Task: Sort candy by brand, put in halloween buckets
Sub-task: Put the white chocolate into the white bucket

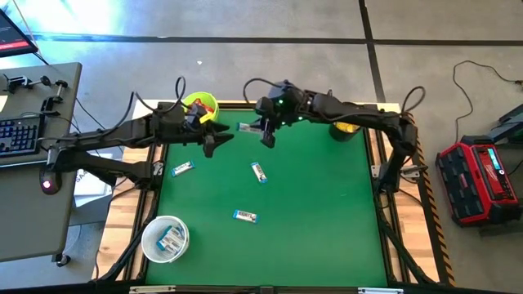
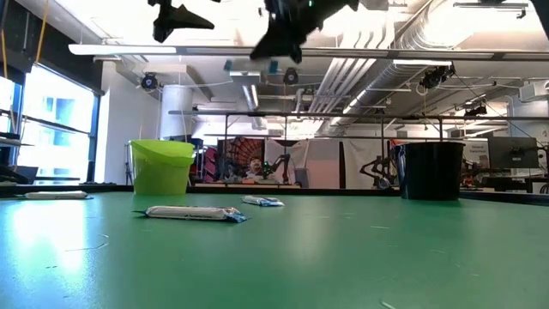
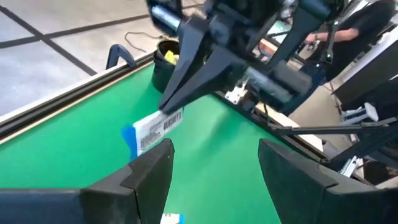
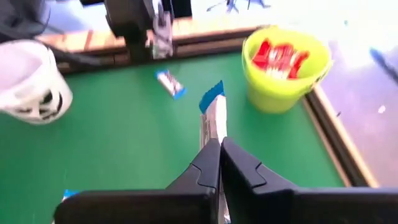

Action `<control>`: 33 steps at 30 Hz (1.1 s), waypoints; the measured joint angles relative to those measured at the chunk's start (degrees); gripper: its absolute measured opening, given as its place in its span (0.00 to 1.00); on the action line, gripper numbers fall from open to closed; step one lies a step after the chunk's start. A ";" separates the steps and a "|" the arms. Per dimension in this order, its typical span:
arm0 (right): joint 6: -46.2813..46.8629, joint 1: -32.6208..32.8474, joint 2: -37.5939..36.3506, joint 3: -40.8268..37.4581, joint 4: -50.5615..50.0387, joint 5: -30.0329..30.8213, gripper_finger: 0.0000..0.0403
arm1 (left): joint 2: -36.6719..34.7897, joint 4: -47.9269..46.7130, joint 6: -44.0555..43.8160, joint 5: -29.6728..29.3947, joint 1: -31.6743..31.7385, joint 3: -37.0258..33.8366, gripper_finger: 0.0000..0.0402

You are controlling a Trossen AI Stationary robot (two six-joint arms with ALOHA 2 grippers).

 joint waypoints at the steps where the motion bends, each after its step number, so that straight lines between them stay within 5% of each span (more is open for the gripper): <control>1: 0.00 0.37 -0.21 0.82 -0.07 0.61 0.00 | 0.29 0.53 0.02 0.00 -0.01 0.00 0.57; 13: -0.94 3.14 -0.64 7.91 -2.53 1.04 0.00 | 2.37 0.05 2.07 -4.53 -0.11 0.00 0.57; 20: -1.93 3.35 -0.62 7.38 -8.91 0.99 0.00 | 3.22 -4.81 4.80 2.05 -0.17 0.00 0.57; 26: -3.38 2.92 -0.55 -1.70 -8.94 0.12 0.03 | 2.80 -8.20 5.46 2.38 -0.59 -0.02 0.56; 33: -7.14 0.67 -0.53 -19.97 -0.33 -0.61 0.26 | 1.47 -7.90 5.97 5.12 -1.69 0.00 0.45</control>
